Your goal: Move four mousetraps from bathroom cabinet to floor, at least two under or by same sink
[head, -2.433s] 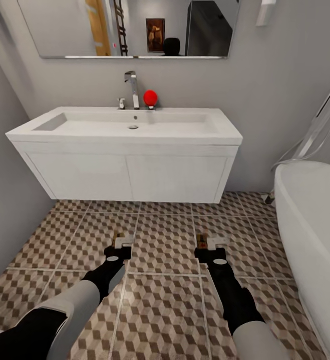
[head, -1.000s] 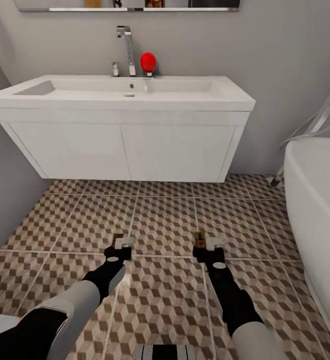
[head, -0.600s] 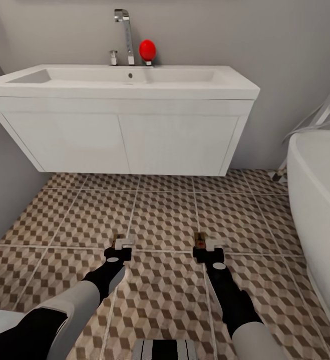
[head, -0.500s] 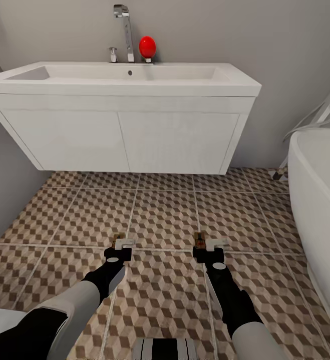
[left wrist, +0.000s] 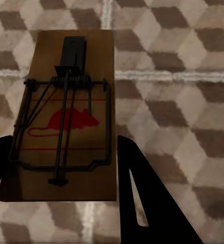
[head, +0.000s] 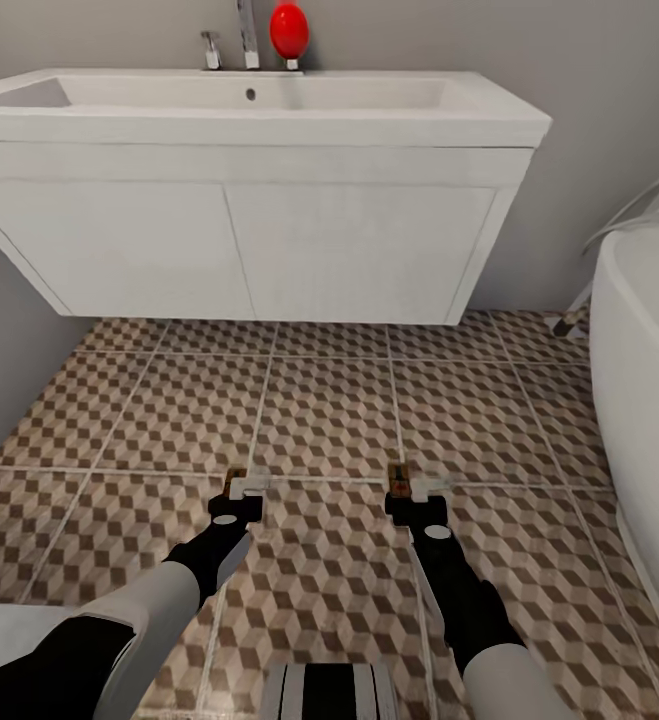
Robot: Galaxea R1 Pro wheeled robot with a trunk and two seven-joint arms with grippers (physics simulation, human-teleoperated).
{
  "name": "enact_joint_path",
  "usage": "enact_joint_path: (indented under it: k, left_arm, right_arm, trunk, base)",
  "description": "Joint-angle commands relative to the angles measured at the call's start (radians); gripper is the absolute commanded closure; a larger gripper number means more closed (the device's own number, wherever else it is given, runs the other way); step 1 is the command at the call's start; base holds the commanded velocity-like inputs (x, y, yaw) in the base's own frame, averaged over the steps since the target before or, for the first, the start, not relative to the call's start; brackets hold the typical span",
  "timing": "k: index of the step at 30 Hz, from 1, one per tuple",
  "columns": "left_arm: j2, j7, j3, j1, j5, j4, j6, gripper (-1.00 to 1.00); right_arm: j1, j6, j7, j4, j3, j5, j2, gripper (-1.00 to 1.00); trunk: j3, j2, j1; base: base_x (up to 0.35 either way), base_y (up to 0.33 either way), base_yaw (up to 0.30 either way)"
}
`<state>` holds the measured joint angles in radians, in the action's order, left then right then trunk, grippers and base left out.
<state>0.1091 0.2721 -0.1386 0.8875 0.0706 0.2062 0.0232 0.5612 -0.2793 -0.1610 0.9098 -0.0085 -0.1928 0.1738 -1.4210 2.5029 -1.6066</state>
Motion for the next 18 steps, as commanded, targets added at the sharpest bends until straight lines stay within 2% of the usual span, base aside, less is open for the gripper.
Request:
enact_joint_path:
  k: [1, 18]
  left_arm:
    - [0.0, 0.007, -0.009, 0.001, 0.005, -0.001, 0.001, 1.0]
    - [0.0, 0.007, -0.009, 0.001, 0.005, -0.003, 0.002, 1.0]
  right_arm:
    - [0.0, -0.006, 0.001, 0.001, -0.001, -0.007, 0.001, 1.0]
    - [0.0, -0.006, 0.001, 0.0, -0.001, -0.007, 0.001, 1.0]
  trunk:
    - [-0.006, 0.001, 0.0]
    - [-0.1, 0.005, -0.008]
  base:
    - [0.0, 0.0, 0.0]
    - [0.0, 0.0, 0.0]
